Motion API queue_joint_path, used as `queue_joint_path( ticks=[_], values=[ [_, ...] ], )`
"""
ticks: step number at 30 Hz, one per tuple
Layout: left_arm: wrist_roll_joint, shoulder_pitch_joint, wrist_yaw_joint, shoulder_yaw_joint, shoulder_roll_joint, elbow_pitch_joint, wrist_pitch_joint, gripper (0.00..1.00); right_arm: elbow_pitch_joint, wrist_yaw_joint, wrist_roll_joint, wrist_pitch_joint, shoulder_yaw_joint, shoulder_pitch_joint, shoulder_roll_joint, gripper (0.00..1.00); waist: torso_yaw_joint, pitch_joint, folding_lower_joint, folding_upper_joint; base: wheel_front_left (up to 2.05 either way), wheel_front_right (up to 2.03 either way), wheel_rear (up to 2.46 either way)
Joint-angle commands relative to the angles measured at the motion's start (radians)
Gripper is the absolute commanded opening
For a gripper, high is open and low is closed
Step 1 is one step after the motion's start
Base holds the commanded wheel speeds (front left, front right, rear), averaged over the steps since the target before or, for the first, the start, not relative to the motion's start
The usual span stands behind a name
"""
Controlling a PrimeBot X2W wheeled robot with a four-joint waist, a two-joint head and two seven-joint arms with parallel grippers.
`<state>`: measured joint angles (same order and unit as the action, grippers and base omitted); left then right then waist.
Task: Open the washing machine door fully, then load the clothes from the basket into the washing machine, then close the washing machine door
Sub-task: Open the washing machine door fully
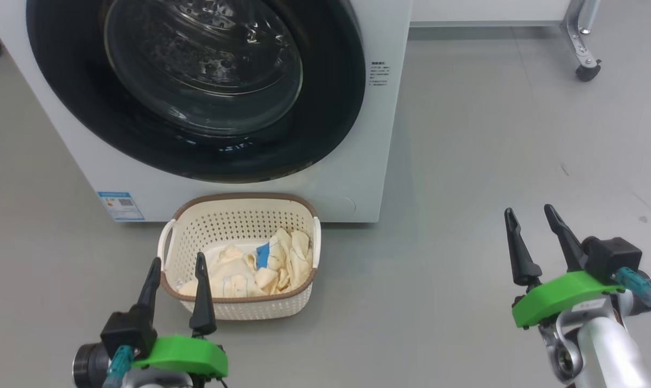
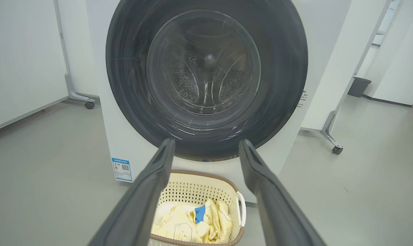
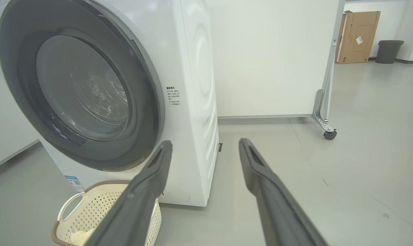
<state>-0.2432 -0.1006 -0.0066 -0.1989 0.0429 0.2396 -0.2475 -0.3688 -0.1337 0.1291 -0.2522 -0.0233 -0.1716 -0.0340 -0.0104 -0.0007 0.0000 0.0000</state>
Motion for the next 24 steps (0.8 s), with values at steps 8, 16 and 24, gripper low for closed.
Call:
queue_joint_path(
  ticks=[8, 16, 24],
  values=[
    [0.012, -0.046, 0.003, 0.021, 0.007, -0.031, -0.014, 1.0, 0.028, 0.003, 0.011, -0.009, 0.021, -0.063, -0.016, 1.0, 0.003, 0.003, 0.0, 0.0, 0.84, 0.84, -1.69],
    [0.009, -0.043, 0.001, 0.028, 0.007, -0.036, -0.014, 1.0, 0.029, 0.003, 0.008, -0.009, 0.021, -0.062, -0.016, 1.0, 0.003, 0.003, 0.0, 0.0, 0.22, 0.22, -0.45],
    [0.015, -0.039, 0.001, 0.032, 0.007, -0.04, -0.014, 1.0, 0.026, 0.003, 0.008, -0.009, 0.026, -0.059, -0.016, 1.0, 0.001, 0.0, 0.0, 0.0, 0.0, 0.0, 0.0]
  ],
)
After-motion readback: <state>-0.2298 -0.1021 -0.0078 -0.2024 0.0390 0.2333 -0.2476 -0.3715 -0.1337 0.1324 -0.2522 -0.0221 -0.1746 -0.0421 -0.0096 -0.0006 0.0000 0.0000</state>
